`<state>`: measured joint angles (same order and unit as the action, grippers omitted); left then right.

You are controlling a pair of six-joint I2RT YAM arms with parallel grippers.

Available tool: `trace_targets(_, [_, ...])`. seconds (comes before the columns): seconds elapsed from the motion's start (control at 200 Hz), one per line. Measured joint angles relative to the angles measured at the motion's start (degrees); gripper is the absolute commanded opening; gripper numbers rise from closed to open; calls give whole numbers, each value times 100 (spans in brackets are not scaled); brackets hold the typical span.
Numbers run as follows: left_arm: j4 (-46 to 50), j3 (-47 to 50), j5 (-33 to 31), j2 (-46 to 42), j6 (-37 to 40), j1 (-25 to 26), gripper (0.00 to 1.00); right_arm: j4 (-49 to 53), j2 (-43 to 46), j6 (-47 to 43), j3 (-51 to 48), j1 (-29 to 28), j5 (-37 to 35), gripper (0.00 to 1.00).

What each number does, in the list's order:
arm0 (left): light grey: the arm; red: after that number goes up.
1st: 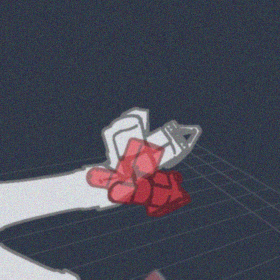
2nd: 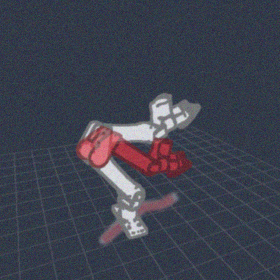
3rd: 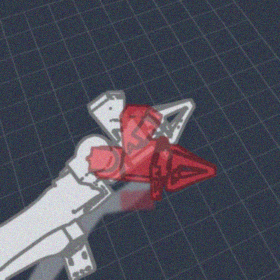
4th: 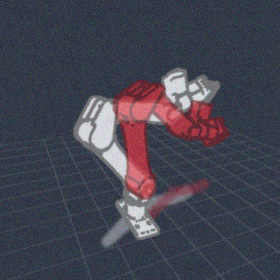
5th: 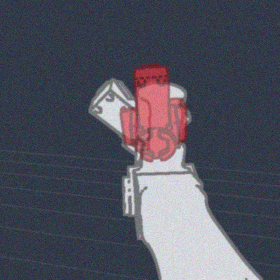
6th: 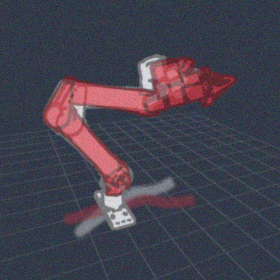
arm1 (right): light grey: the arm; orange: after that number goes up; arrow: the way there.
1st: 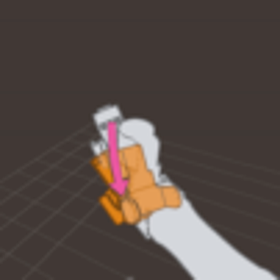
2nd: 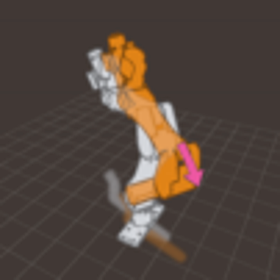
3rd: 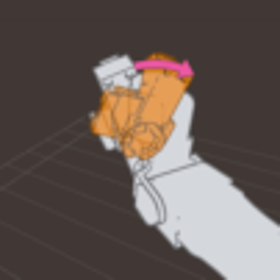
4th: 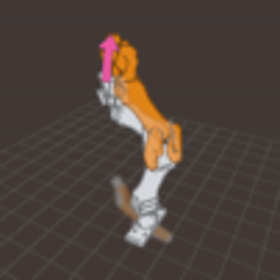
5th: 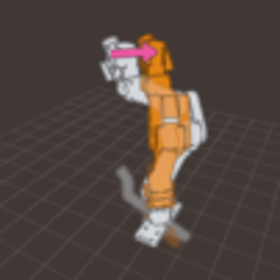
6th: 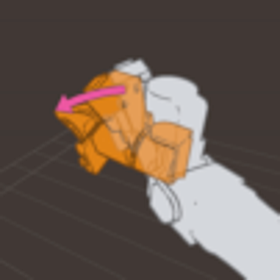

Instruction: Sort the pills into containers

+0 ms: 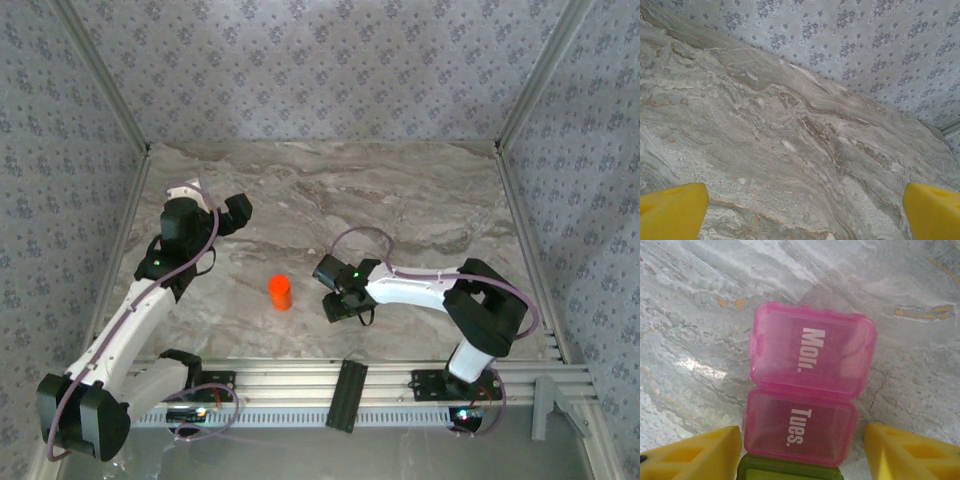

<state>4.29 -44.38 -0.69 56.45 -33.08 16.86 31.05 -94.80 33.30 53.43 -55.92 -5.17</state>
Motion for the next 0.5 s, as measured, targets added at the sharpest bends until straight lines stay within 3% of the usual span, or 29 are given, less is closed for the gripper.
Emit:
trace_targets(0.18, [-2,0,0,2,-2,4,99,0,-13,20,0,-24,0,55])
trace_targets(0.38, [-2,0,0,2,-4,4,100,0,-13,31,-2,-48,0,29])
trace_targets(0.5, [2,0,11,2,-87,4,99,28,72,-24,-7,-31,2,26])
